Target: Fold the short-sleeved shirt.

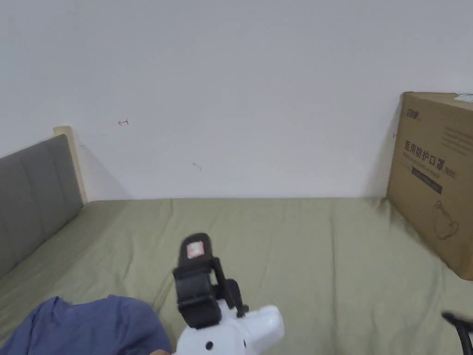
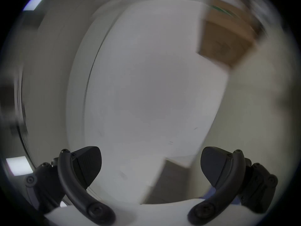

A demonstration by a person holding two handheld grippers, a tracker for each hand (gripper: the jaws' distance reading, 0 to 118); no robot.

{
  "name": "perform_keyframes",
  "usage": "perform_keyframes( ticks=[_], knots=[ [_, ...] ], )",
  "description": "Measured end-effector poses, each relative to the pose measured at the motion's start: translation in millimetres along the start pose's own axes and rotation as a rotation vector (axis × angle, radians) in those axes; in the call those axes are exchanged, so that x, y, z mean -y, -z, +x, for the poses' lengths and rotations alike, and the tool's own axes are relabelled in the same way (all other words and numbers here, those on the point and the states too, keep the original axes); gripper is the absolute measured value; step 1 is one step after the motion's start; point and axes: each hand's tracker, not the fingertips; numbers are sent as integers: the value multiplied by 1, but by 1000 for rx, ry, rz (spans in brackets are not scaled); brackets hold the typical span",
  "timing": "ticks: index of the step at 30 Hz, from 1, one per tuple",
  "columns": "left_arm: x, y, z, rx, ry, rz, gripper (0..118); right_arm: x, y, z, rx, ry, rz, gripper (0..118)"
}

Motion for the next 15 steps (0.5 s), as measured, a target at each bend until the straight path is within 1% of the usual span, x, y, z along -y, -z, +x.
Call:
perform_keyframes(
  ticks=[1, 2, 3, 4, 5, 6, 7, 8, 9, 10, 11, 13, 14, 15],
  knots=[
    [-2, -2, -1, 37, -44, -7, 118, -4, -1, 12, 32, 77, 17, 118],
    [-4, -1, -11, 95, -206, -42, 118, -9, -3, 12, 93, -78, 46, 118],
    [-1, 1, -18, 114, -320, -69, 118, -12, -3, 5, 100, -186, 55, 118],
    [0, 5, -24, 106, -381, -105, 118, -9, -5, -8, 38, -299, 70, 118],
    [1, 10, -32, 99, -428, -126, 118, 3, -9, -21, -32, -368, 83, 118],
    [4, 16, -41, 102, -502, -151, 118, 10, -11, -38, -90, -427, 93, 118],
    [10, 23, -52, 123, -592, -166, 118, 18, -13, -57, -161, -472, 91, 118],
    [15, 28, -64, 155, -713, -174, 118, 26, -16, -76, -219, -555, 88, 118],
    [21, 33, -73, 179, -834, -198, 118, 37, -19, -96, -260, -671, 95, 118],
    [28, 37, -81, 205, -950, -211, 118, 51, -25, -110, -283, -823, 131, 118],
    [37, 41, -90, 224, -1086, -233, 118, 68, -33, -124, -316, -1007, 181, 118],
    [54, 42, -95, 233, -1301, -266, 118, 111, -45, -129, -356, -1379, 280, 118],
    [63, 40, -95, 241, -1412, -262, 118, 130, -48, -126, -352, -1566, 342, 118],
    [67, 37, -92, 239, -1469, -259, 118, 145, -49, -115, -328, -1737, 404, 118]
  ],
)
